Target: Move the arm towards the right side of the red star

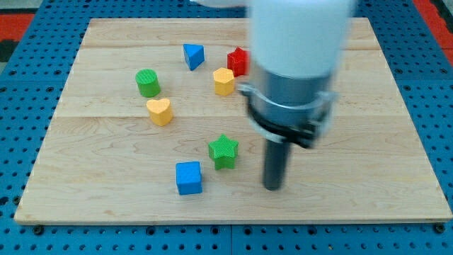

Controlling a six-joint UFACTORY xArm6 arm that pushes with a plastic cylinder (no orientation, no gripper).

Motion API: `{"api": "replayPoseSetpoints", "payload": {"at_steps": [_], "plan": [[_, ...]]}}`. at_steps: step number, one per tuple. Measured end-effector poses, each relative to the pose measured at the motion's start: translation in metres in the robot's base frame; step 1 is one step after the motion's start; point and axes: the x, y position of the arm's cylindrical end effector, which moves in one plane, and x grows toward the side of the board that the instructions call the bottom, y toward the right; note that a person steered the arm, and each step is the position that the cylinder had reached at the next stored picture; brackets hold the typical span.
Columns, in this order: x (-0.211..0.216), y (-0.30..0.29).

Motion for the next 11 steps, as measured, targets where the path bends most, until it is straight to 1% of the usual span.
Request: {"api": "replayPoseSetpoints", "payload": {"at_steps": [1, 2, 3, 4, 5, 6, 8, 10, 11], "plan": [[0.033, -0.021], [0.021, -0.071], [-0.032, -0.029], [-0.054, -0.053], [-0.056, -0.121], [-0.081, -0.115], [-0.182, -0.031], [-0.276, -0.008], [-0.277, -0.063]]}}
